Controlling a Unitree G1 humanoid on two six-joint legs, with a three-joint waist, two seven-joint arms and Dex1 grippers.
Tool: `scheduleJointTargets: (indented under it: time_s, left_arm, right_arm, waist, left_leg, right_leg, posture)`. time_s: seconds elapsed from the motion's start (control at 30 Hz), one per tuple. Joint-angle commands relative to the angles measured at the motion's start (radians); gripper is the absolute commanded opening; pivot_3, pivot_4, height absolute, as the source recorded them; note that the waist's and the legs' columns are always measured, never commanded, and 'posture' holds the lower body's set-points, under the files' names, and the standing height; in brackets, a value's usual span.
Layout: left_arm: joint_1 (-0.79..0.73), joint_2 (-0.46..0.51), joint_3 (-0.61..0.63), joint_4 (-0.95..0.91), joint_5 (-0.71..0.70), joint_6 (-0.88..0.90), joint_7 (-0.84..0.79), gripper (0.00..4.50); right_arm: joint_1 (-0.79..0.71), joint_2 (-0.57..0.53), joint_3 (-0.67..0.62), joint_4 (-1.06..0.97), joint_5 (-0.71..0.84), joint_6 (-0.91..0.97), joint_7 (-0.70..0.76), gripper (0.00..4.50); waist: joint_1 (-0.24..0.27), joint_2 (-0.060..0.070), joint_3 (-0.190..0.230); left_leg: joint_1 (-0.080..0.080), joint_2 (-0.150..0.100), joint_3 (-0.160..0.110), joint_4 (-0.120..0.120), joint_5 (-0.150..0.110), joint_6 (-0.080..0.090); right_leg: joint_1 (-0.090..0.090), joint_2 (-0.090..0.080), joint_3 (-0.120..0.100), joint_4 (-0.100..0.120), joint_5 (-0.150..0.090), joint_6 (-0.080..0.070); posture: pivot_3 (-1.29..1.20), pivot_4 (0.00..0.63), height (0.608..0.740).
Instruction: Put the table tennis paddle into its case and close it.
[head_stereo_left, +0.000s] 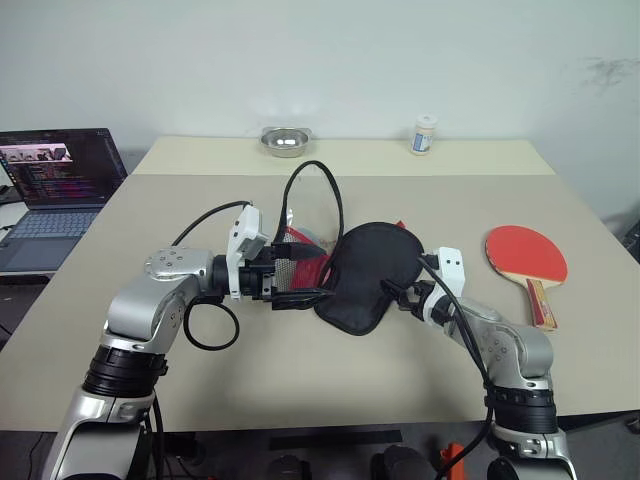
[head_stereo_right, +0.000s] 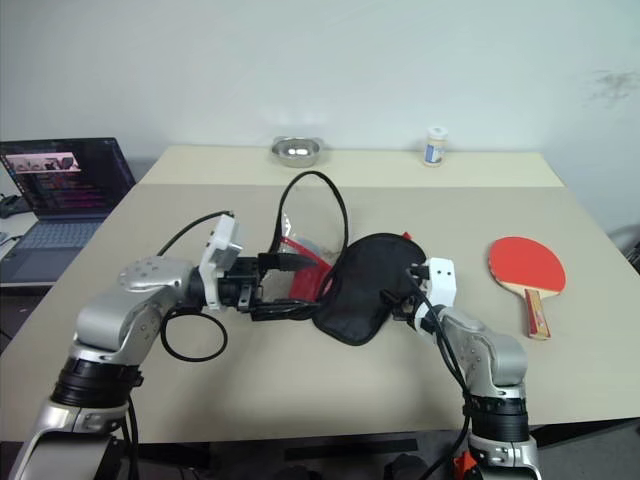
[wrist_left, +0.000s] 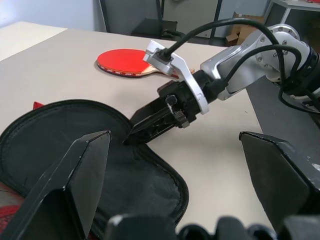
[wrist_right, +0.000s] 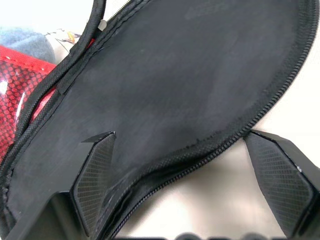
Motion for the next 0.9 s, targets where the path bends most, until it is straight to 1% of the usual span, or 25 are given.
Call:
scheduleJointTargets:
  time_s: [0.03, 0.07, 0.1, 0.2, 0.33, 0.4, 0.43, 0.47, 0.6, 0.73, 0.9]
  left_arm:
    - [-0.002, -0.003, 0.01, -0.034, -0.002, -0.013, 0.011, 4.5]
    - [-0.001, -0.004, 0.011, -0.035, -0.002, -0.012, 0.013, 4.5]
    - [-0.002, -0.004, 0.011, -0.034, -0.001, -0.013, 0.015, 4.5]
    - [0.001, -0.006, 0.01, -0.038, -0.002, -0.014, 0.023, 4.5]
    - [0.007, -0.01, 0.01, -0.048, -0.003, -0.013, 0.03, 4.5]
    - [0.007, -0.012, 0.01, -0.049, -0.004, -0.012, 0.031, 4.5]
    - [0.006, -0.012, 0.011, -0.049, -0.004, -0.012, 0.031, 4.5]
    - [0.005, -0.012, 0.01, -0.049, -0.005, -0.011, 0.032, 4.5]
    - [-0.002, -0.015, 0.007, -0.048, -0.009, -0.009, 0.034, 4.5]
    - [-0.007, -0.019, 0.004, -0.042, -0.007, -0.012, 0.033, 4.5]
    - [-0.015, -0.028, -0.003, -0.038, -0.005, -0.012, 0.029, 4.5]
  right_arm:
    - [-0.017, 0.006, 0.076, 0.022, -0.026, -0.029, 0.031, 4.46]
    - [-0.02, 0.007, 0.087, 0.025, -0.033, -0.035, 0.035, 4.08]
    - [-0.022, 0.008, 0.097, 0.029, -0.042, -0.045, 0.037, 3.9]
    - [-0.031, 0.007, 0.091, 0.029, -0.05, -0.06, 0.041, 2.87]
    - [-0.054, -0.021, 0.025, 0.006, -0.025, -0.034, 0.055, 1.38]
    - [-0.07, -0.049, -0.011, 0.0, -0.01, -0.015, 0.065, 0.68]
    - [-0.079, -0.061, -0.029, -0.003, 0.0, -0.003, 0.068, 0.43]
    - [-0.09, -0.082, -0.051, -0.008, 0.015, 0.017, 0.076, 0.02]
    - [-0.121, -0.199, -0.14, -0.03, 0.078, 0.113, 0.126, 0.02]
    - [-0.113, -0.289, -0.19, -0.032, 0.111, 0.175, 0.159, 0.02]
    - [-0.071, -0.315, -0.266, -0.03, 0.142, 0.253, 0.154, 0.02]
  waist:
    - [-0.001, 0.0, 0.0]
    - [-0.001, 0.0, 0.0]
    - [-0.001, 0.0, 0.0]
    - [-0.001, 0.0, 0.0]
    - [0.001, 0.0, 0.0]
    - [0.004, 0.0, 0.0]
    - [0.005, 0.0, 0.0]
    - [0.005, 0.0, 0.0]
    - [0.009, 0.0, 0.0]
    - [0.008, 0.001, 0.0]
    - [0.008, 0.0, 0.0]
  left_leg:
    - [0.0, 0.0, 0.0, 0.0, 0.0, 0.0]
    - [0.0, 0.001, 0.0, 0.0, 0.0, -0.001]
    - [0.0, 0.002, 0.0, 0.0, 0.001, -0.001]
    - [-0.001, 0.004, 0.0, -0.001, 0.002, -0.003]
    - [-0.002, 0.006, 0.0, -0.001, 0.002, -0.004]
    - [-0.002, 0.006, 0.001, -0.001, 0.002, -0.004]
    - [-0.002, 0.005, 0.001, -0.001, 0.002, -0.004]
    - [-0.002, 0.005, 0.001, -0.001, 0.002, -0.004]
    - [-0.002, 0.005, 0.001, -0.001, 0.002, -0.004]
    - [-0.003, 0.005, 0.001, -0.001, 0.002, -0.004]
    - [-0.003, 0.005, 0.001, -0.001, 0.002, -0.004]
  right_leg:
    - [0.0, 0.0, 0.0, 0.0, 0.0, 0.0]
    - [0.0, 0.001, 0.0, 0.0, 0.001, -0.002]
    - [0.0, 0.001, 0.0, 0.0, 0.001, -0.002]
    - [-0.002, 0.003, 0.0, 0.0, 0.001, -0.002]
    - [-0.003, 0.005, -0.001, 0.0, 0.001, -0.003]
    - [-0.003, 0.005, -0.001, 0.0, 0.001, -0.003]
    - [-0.003, 0.004, -0.001, 0.0, 0.001, -0.003]
    - [-0.003, 0.004, -0.001, 0.0, 0.001, -0.003]
    - [-0.003, 0.004, -0.001, -0.001, 0.001, -0.003]
    - [-0.003, 0.004, -0.001, -0.001, 0.001, -0.003]
    - [-0.003, 0.004, -0.001, -0.001, 0.001, -0.003]
  posture:
    - [0.0, 0.15, 0.74]
    - [0.0, 0.15, 0.74]
    - [0.0, 0.15, 0.74]
    - [0.0, 0.15, 0.74]
    - [0.0, 0.15, 0.74]
    - [0.0, 0.15, 0.74]
    - [0.0, 0.15, 0.74]
    - [0.0, 0.15, 0.74]
    - [0.0, 0.15, 0.74]
    - [0.0, 0.15, 0.74]
    - [0.0, 0.15, 0.74]
